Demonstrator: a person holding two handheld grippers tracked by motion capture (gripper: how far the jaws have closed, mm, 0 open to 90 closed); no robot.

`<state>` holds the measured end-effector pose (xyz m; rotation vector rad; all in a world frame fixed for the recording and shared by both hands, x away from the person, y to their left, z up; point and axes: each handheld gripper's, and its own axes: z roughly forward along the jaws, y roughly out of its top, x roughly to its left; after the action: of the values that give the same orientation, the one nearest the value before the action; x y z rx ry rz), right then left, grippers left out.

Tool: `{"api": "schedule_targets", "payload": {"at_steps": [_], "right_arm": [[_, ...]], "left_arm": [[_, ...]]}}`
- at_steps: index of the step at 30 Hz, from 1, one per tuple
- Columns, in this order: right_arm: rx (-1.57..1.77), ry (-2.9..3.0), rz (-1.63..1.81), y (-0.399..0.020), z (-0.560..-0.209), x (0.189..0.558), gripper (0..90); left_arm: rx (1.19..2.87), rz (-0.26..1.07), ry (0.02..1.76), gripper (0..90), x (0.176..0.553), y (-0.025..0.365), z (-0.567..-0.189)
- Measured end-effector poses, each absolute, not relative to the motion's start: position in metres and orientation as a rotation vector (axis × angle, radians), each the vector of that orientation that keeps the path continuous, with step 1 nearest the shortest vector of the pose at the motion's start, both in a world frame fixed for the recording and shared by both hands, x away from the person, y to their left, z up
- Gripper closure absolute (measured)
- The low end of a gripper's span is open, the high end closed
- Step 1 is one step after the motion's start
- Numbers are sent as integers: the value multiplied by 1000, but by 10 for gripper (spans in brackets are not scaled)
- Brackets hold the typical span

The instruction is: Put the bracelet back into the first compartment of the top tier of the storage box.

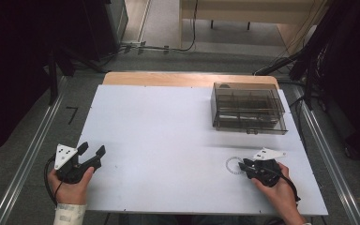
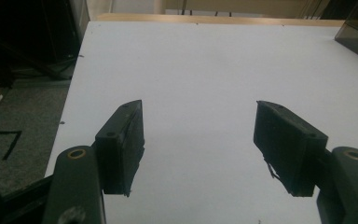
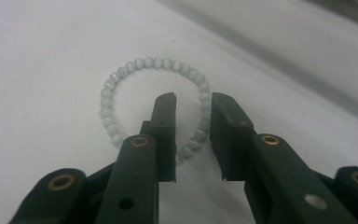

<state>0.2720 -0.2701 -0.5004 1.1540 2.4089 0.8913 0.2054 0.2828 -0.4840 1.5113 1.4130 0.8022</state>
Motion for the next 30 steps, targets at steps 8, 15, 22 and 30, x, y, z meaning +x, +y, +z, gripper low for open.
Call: {"api": "schedule_targets", "payload": {"at_steps": [8, 15, 22, 30], "right_arm": [[1157, 2418, 888, -270, -500, 272, 788], [1152, 2423, 877, -268, -500, 273, 831], [1143, 2418, 873, -267, -499, 272, 833], [1129, 2404, 921, -269, -494, 270, 847]], "left_arm": [[1513, 801, 1409, 340, 205, 283, -484], [1515, 799, 1408, 340, 206, 282, -484], [1514, 798, 1407, 340, 206, 283, -484], [1510, 796, 1408, 340, 205, 283, -484]]}}
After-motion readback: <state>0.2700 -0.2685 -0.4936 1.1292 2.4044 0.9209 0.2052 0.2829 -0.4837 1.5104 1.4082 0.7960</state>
